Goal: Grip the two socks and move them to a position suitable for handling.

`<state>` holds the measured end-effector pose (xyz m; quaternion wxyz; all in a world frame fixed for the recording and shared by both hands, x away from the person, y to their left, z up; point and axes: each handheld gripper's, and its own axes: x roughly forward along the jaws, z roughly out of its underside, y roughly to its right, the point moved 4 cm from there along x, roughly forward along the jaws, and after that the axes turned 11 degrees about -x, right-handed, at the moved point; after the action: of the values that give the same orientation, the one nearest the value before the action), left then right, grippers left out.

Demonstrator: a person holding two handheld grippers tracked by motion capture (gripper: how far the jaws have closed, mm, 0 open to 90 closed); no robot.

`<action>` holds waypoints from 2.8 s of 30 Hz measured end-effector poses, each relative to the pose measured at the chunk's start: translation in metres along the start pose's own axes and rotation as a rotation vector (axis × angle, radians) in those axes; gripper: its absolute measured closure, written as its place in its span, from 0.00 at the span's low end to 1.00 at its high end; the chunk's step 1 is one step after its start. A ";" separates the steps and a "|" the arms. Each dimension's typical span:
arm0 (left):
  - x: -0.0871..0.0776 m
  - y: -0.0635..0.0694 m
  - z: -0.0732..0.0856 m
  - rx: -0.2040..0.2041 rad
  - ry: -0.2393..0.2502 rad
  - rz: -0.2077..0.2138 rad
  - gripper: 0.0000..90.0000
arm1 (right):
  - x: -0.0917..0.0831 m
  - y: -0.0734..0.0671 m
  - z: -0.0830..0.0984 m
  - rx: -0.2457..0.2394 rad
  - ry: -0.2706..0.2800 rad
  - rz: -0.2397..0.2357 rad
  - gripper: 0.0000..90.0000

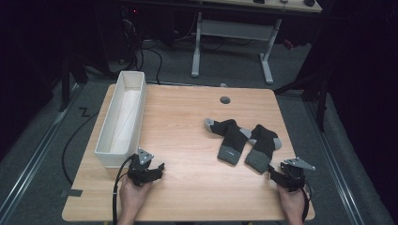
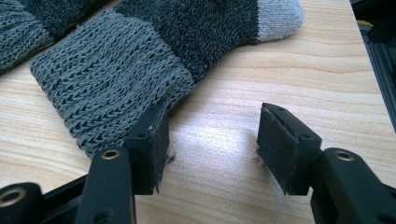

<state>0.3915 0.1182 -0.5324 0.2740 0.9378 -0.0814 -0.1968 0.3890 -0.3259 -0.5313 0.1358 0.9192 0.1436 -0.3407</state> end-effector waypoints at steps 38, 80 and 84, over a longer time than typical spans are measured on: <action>0.000 0.000 0.000 0.000 -0.004 0.000 0.32 | -0.011 0.003 0.003 0.050 0.043 0.006 0.60; 0.000 0.000 0.000 0.000 -0.004 -0.001 0.32 | 0.032 -0.078 -0.112 -0.120 0.115 -0.166 0.49; 0.000 0.000 0.000 0.000 -0.004 -0.001 0.32 | 0.047 -0.081 -0.120 -0.100 0.082 -0.166 0.46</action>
<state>0.3919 0.1186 -0.5326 0.2739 0.9375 -0.0814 -0.1988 0.4650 -0.2017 -0.4869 0.1468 0.9094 0.2413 -0.3052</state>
